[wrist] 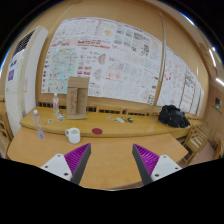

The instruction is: Pour water

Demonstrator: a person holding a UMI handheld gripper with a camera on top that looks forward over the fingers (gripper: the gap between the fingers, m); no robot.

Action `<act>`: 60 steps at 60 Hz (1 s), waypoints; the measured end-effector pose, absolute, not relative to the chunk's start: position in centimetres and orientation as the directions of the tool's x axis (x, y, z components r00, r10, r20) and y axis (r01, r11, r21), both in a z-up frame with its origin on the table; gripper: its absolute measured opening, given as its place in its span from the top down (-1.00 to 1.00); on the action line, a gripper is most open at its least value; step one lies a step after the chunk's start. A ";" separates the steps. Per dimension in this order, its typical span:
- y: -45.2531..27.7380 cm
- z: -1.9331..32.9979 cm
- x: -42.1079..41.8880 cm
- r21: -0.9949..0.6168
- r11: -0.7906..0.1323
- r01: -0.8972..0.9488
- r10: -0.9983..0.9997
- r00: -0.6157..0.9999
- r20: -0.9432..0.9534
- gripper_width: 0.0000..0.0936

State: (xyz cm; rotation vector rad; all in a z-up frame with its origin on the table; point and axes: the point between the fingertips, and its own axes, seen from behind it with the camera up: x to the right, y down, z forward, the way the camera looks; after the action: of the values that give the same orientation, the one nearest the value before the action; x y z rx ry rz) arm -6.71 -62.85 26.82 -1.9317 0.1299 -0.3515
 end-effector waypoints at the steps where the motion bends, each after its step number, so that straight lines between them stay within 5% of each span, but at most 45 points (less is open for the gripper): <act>1: -62.9 26.7 -6.8 -0.921 -0.382 0.072 -0.253 0.951 0.179 -0.83; 13: -62.4 23.1 -9.4 -0.903 -0.424 0.075 -0.247 0.949 0.195 -0.82; 32: -59.3 11.6 -23.3 -0.854 -0.518 0.054 -0.182 0.968 0.171 -0.81; 43: -51.2 7.6 -37.2 -0.857 -0.513 0.041 -0.058 0.995 0.082 -0.81; 60: -33.7 6.8 -50.9 -0.913 -0.403 0.056 0.059 0.998 0.035 -0.82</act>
State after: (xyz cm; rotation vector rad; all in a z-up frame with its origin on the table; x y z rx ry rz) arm -50.88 -33.69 6.79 -1.9868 -0.0814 0.0036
